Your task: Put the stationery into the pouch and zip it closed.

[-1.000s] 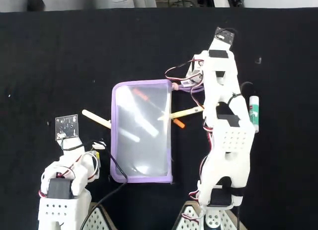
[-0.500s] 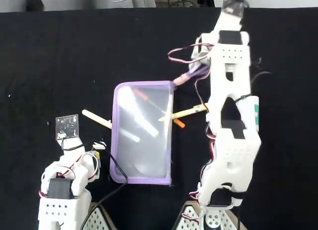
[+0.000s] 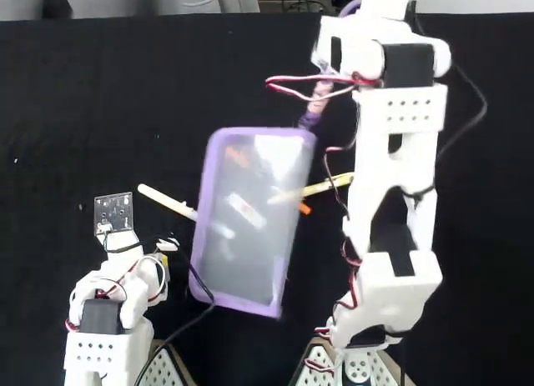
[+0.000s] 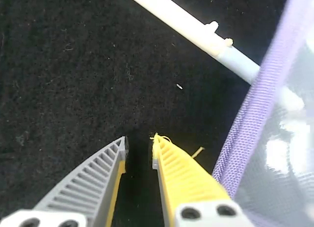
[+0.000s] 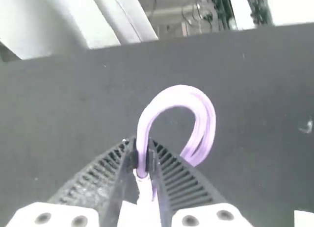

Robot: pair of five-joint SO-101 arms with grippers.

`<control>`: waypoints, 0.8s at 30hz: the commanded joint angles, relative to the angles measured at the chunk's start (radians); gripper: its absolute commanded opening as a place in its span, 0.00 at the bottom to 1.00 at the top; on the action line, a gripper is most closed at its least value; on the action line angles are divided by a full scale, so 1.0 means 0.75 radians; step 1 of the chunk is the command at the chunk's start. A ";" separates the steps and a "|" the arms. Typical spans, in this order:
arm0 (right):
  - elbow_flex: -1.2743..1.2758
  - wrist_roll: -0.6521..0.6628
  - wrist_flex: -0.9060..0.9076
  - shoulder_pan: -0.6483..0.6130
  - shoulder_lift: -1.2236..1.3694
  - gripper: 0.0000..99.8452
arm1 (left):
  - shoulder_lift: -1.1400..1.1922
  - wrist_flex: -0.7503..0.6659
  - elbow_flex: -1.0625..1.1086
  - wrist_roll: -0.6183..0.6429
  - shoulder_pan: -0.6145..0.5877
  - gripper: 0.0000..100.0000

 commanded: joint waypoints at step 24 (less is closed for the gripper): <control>0.762 0.385 0.086 0.556 0.132 0.11 | -0.010 0.004 0.030 -0.012 0.005 0.10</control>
